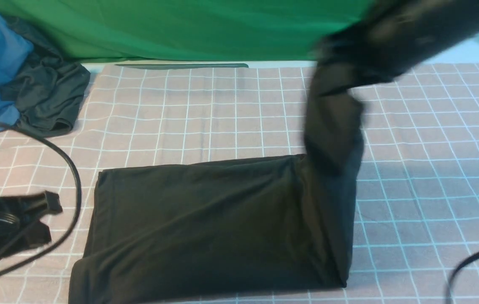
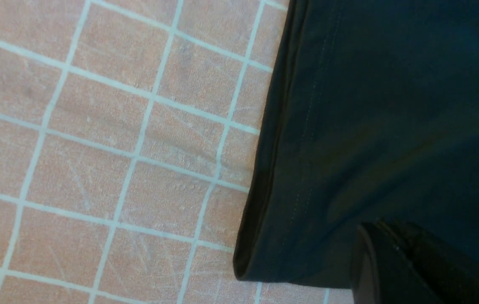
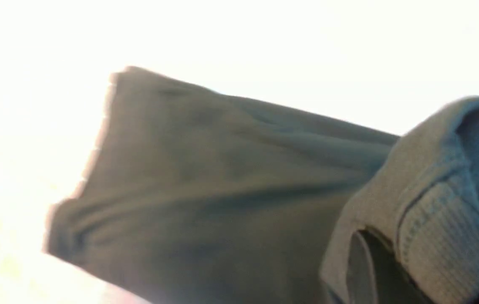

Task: Fold a long-sleeved shirt over a pink coffee tablecloth.
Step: 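Fold the right end of the dark garment over onto its left end with the right gripper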

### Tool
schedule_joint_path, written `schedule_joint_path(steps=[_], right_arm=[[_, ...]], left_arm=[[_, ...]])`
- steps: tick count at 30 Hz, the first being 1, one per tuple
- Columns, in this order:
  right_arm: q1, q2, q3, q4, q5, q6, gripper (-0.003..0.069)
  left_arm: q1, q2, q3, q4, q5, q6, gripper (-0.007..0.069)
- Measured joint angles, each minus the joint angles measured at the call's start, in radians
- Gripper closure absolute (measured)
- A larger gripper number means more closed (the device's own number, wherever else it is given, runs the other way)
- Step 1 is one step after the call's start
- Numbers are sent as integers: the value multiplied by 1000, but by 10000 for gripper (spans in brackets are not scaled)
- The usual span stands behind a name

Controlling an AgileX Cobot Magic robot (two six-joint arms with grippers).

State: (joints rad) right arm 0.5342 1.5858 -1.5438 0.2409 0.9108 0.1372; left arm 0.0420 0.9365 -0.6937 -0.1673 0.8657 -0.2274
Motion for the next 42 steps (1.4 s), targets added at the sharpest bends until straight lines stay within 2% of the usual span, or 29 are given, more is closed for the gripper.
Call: schedule_joint_path(steps=[6, 14, 21, 29, 32, 38, 40, 42], right_arm=[[145, 162, -35, 89, -155, 9, 567], [263, 345, -151, 131, -181, -10, 567], [328, 424, -232, 147, -196, -12, 566], [339, 510, -244, 187, -242, -14, 543], [339, 532, -244, 222, -262, -14, 503], [339, 540, -256, 263, -319, -46, 257], [336, 540, -272, 262, -295, -91, 223], [326, 539, -305, 244, -214, -143, 228]], left_arm=[[0, -71, -45, -5, 36, 1, 611], [0, -131, -47, -8, 74, 2, 611], [0, -134, -47, -8, 78, 2, 611], [0, -134, -47, -8, 75, 2, 611], [0, -134, -47, -8, 74, 2, 611], [0, -134, -47, -8, 70, 2, 611], [0, -134, -47, -8, 70, 2, 611], [0, -134, -47, -8, 72, 2, 611]])
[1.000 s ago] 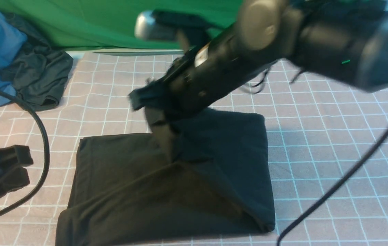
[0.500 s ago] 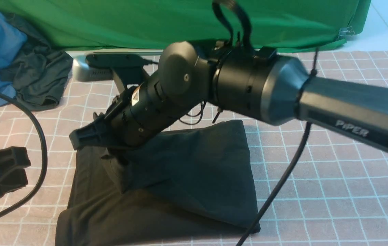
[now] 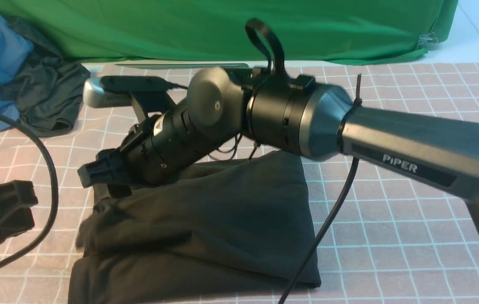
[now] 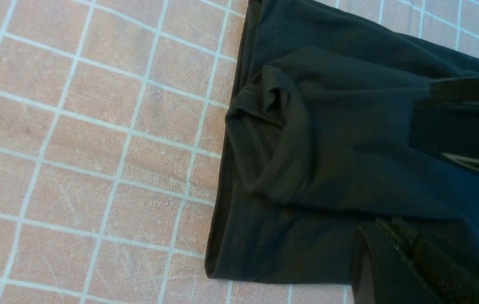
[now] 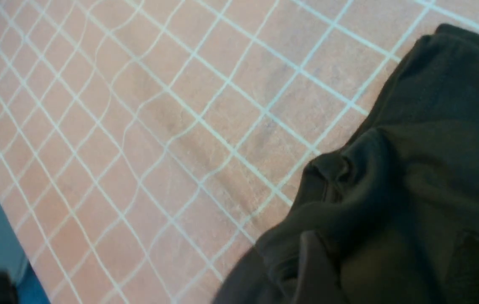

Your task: Fold a long-sleeved shirt over a pink coffee tablecloth.

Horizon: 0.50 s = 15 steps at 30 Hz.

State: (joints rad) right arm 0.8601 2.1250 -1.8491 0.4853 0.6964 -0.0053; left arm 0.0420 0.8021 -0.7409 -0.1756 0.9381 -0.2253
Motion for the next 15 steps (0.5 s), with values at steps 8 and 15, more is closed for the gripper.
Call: schedule_joint_path(steps=[8, 15], right_arm=[[-56, -26, -92, -261, 361, -45, 575], [-74, -7, -42, -315, 449, -51, 619]], left_arm=[[0, 7, 0, -44, 17, 7, 611], [0, 97, 0, -159, 14, 72, 611]])
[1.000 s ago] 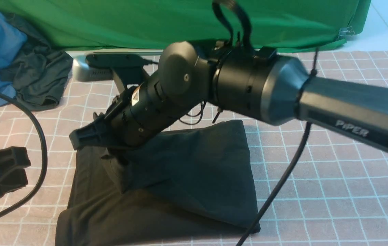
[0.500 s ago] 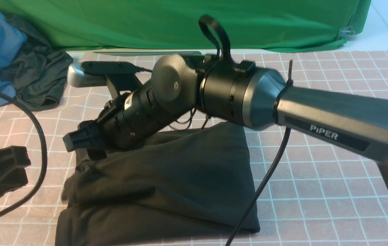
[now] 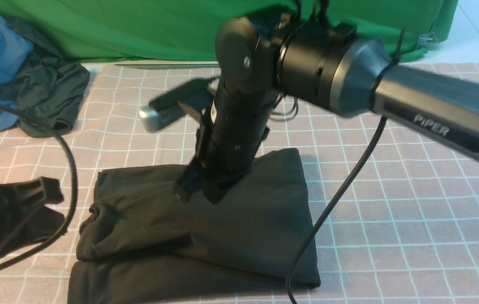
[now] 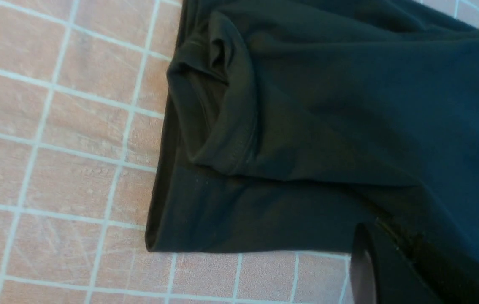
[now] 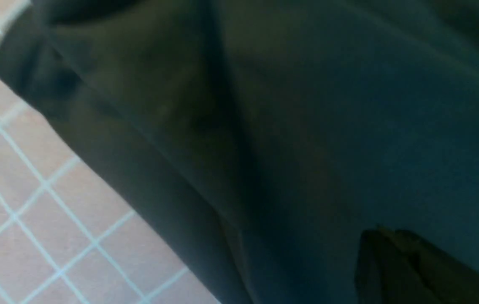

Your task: Fold a long-sleeved shirt over a pink coffee tablecloth.

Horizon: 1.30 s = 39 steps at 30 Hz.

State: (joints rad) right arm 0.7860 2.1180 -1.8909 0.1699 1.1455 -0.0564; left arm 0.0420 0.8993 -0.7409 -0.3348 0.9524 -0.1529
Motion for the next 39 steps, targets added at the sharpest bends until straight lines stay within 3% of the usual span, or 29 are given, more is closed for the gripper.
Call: schedule_joint_path(steps=[5, 11, 16, 21, 26, 29, 33, 39], right_arm=[[39, 77, 24, 53, -55, -15, 619], [113, 114, 24, 62, 8, -53, 620], [126, 91, 24, 16, 54, -53, 620], [76, -32, 24, -43, 63, -37, 620], [-48, -206, 24, -63, 64, -26, 620], [-122, -287, 24, -67, 65, -21, 620], [-182, -361, 24, -68, 67, -19, 620], [-201, -430, 76, -71, 67, -26, 620]], left_arm=[[0, 34, 0, 4, -21, 2, 611], [0, 35, 0, 68, -25, -8, 611], [0, 35, 0, 180, -20, -103, 611], [0, 56, -7, 89, -30, -97, 611], [-2, 141, -29, -175, -57, 76, 611], [-36, 226, -55, -241, -75, 129, 611], [-142, 340, -96, -229, -118, 125, 611], [-316, 545, -140, -33, -168, -52, 611]])
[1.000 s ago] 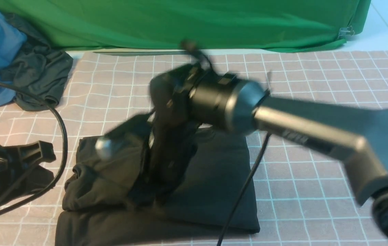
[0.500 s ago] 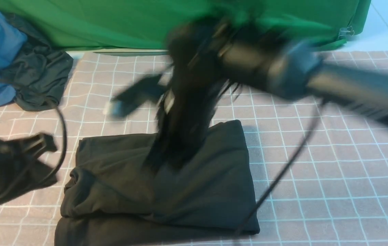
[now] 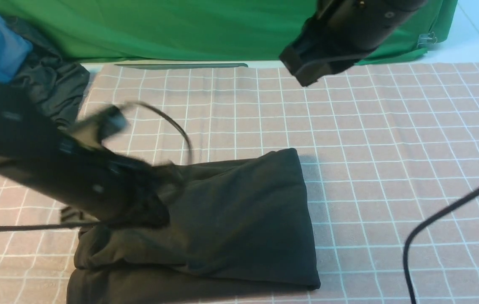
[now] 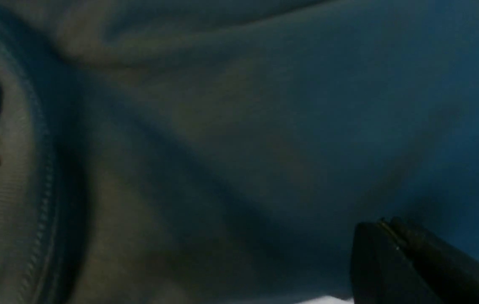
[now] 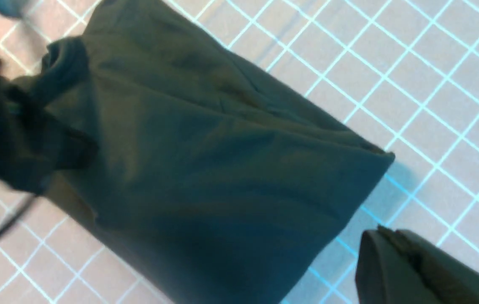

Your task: Fold a long-sleeved shirt over a pink coffee tablecloth.

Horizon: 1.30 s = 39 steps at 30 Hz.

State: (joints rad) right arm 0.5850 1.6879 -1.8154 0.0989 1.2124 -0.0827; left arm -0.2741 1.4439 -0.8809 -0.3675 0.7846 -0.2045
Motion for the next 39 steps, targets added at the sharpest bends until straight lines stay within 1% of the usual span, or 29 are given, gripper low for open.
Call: schedule_joint_path(steps=[4, 10, 16, 20, 24, 30, 33, 39], right_arm=[[0, -26, 74, -20, 4, 0, 620], [0, -26, 137, -31, 5, 0, 620], [0, -26, 137, -34, -20, 0, 620], [0, -26, 137, -36, -23, -15, 620], [0, -26, 137, -36, -24, -27, 620], [0, -26, 137, -38, -28, -39, 620], [0, -26, 137, -38, -28, -51, 620], [0, -26, 137, -38, -28, -58, 620]], left_arm=[[-25, 100, 3, 120, 26, -81, 611], [-25, 106, 66, 240, 18, -177, 611], [-25, 87, 91, 280, 26, -192, 611], [-25, 10, 58, 309, 49, -202, 611], [-25, -70, 46, 360, 40, -256, 611], [-25, -37, 110, 410, -15, -288, 611], [-21, -6, 166, 431, -17, -339, 611], [22, -2, 201, 443, -15, -368, 611]])
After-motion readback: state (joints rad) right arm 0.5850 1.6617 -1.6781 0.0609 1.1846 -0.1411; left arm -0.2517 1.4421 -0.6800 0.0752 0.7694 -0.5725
